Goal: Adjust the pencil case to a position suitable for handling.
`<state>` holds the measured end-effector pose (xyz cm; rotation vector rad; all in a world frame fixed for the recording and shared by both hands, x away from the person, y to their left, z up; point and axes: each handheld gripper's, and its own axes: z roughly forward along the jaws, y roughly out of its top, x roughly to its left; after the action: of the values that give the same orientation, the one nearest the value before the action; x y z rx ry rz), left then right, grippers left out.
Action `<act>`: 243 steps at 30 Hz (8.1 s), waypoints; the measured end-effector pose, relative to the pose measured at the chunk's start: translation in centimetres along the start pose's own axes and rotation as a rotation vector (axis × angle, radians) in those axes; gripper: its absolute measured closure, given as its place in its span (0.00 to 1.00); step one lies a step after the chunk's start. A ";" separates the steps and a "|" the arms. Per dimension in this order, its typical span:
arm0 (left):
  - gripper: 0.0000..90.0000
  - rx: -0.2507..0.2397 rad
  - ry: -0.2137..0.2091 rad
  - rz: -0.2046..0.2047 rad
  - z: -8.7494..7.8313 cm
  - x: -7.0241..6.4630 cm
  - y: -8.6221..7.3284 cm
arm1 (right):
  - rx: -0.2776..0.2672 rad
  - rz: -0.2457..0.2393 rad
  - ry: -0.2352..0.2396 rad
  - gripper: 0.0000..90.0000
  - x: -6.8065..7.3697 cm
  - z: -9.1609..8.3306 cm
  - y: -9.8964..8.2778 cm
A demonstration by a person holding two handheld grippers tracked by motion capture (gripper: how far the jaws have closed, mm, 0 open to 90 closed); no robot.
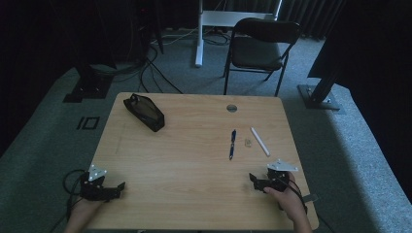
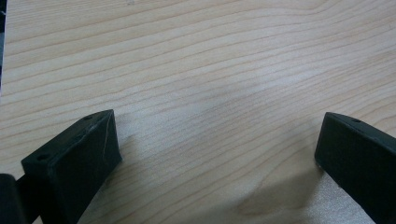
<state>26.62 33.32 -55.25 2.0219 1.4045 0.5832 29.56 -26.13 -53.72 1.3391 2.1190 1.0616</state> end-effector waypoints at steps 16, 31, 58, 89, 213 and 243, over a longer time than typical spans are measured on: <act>0.00 0.000 0.000 -0.001 0.0 0.0 0.0 | -0.016 -0.045 0.066 0.14 2.8 1.8 2.6; 0.00 0.001 -0.001 -0.001 0.0 0.0 0.0 | -0.036 -0.097 0.135 0.15 5.7 4.0 4.8; 0.00 -0.001 -0.001 -0.003 0.0 0.0 0.0 | -0.074 -0.185 0.222 0.15 11.6 8.5 10.0; 0.00 -0.001 -0.001 -0.003 0.0 0.0 0.0 | -0.091 -0.244 0.272 0.17 17.1 14.1 14.3; 0.00 -0.001 -0.004 0.001 0.0 0.0 0.0 | -0.133 -0.171 0.250 0.81 20.9 20.7 18.2; 0.00 -0.001 -0.004 0.002 0.0 0.0 0.0 | -0.173 -0.189 0.266 0.81 18.8 15.5 14.6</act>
<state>26.57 33.34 -55.25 2.0226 1.4005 0.5804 40.04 0.09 -51.05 0.9402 2.2258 1.3679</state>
